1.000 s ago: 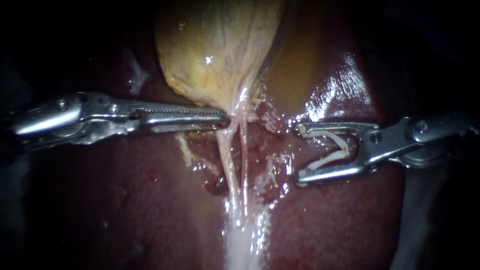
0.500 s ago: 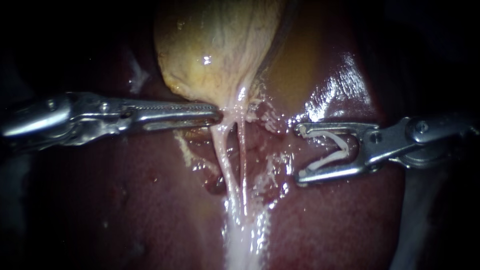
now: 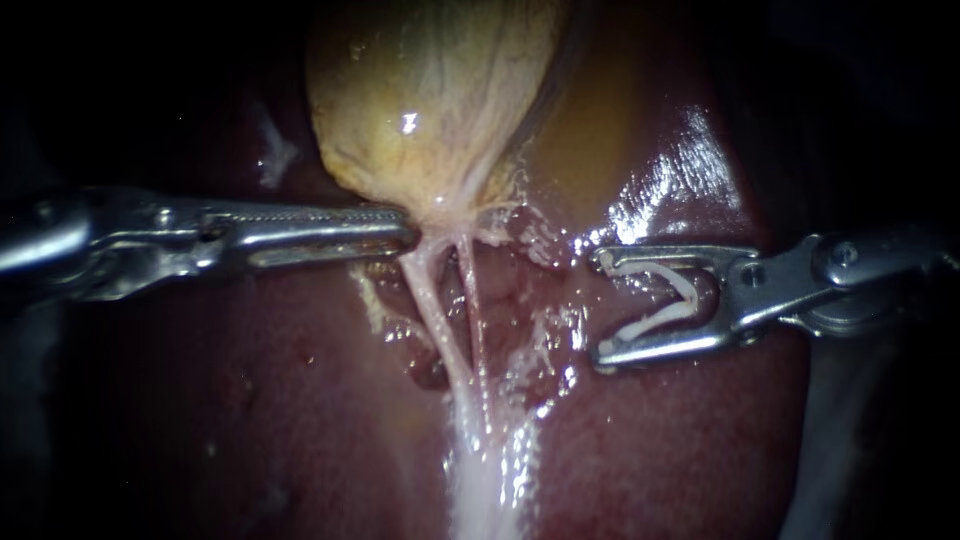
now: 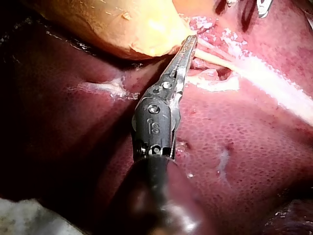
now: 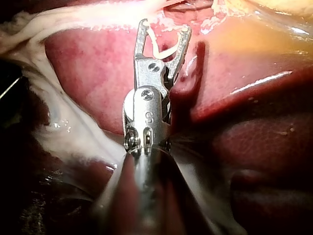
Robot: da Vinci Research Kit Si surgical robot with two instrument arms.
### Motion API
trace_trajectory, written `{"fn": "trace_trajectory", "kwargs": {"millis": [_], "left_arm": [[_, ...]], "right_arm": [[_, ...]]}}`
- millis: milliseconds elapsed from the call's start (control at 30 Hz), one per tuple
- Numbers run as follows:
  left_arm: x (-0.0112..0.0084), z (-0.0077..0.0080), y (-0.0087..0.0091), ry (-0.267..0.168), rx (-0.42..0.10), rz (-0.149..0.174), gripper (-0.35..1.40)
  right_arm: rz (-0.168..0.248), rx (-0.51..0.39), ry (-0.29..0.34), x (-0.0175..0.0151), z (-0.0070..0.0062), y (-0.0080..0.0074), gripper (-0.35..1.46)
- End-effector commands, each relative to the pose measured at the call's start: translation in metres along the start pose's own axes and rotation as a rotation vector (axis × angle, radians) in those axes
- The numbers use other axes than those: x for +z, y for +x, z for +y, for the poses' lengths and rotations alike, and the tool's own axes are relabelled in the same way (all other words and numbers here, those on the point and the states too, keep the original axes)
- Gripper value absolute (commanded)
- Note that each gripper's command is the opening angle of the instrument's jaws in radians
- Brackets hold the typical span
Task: Grabbing gallbladder
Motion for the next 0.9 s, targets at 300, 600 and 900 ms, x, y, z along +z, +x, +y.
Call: {"fn": "trace_trajectory", "kwargs": {"millis": [300,600,900], "left_arm": [[-0.0008,0.0002,0.0005,-0.01,-0.002,0.007,-0.35],[-0.001,0.0001,0.0007,-0.009,-0.004,0.01,-0.35],[-0.001,0.0001,0.0007,-0.009,-0.004,0.01,-0.35]], "right_arm": [[0.0,0.0,-0.001,0.0,0.0,0.0,0.5],[0.0,0.001,-0.001,0.0,0.0001,0.0,0.5],[0.0,0.001,-0.001,0.0,0.0001,0.0,0.5]]}}
